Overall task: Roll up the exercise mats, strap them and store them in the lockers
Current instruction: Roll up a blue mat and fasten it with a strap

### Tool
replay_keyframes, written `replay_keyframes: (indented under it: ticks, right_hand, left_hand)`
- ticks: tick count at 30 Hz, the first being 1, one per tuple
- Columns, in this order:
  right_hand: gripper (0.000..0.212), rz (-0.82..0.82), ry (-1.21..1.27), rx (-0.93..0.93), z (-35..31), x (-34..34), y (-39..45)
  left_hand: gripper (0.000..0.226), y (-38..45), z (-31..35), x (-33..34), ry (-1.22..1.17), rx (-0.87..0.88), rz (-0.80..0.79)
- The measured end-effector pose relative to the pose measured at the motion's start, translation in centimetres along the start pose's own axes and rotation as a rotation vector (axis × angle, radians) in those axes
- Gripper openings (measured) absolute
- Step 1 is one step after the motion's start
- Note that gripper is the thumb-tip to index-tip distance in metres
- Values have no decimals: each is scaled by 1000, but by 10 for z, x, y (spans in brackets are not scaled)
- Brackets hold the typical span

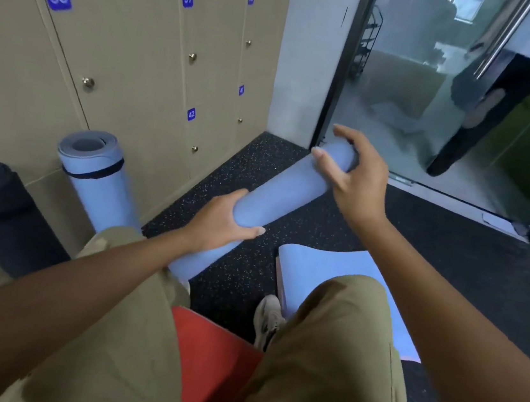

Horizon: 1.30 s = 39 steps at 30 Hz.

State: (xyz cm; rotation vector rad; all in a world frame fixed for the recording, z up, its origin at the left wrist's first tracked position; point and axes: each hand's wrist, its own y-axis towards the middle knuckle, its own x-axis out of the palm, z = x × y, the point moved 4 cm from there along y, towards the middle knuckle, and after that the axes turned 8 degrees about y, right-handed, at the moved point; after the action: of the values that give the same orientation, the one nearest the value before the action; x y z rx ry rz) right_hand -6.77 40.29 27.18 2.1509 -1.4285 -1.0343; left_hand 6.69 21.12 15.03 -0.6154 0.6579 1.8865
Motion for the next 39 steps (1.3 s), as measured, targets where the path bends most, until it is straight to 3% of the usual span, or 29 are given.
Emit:
replay_keyframes:
  ticks: [6,12,17,24,30,39]
  right_hand:
    - [37,-24,95,-151,-69,23,-1]
    - [36,-175,29,-299,-128,48,-26]
    - [34,-228,5,-370,-137,66,-57]
    - [42,-271,-40,-369,-130,60,-83]
    - [55,-424,-121,-375,-118,54,-97]
    - [57,-471,-138,-341,-113,37,-99]
  left_hand:
    - [60,-48,6,5,-326,-90,17]
    - [57,-83,31,-3,-464,-116,193]
    - [62,-100,55,-7,-622,-67,330]
    - [74,-118,53,2,-617,-17,318]
    - [64,-129,32,16,-599,-77,167]
    - [59,-126,35,28,-568,-87,174]
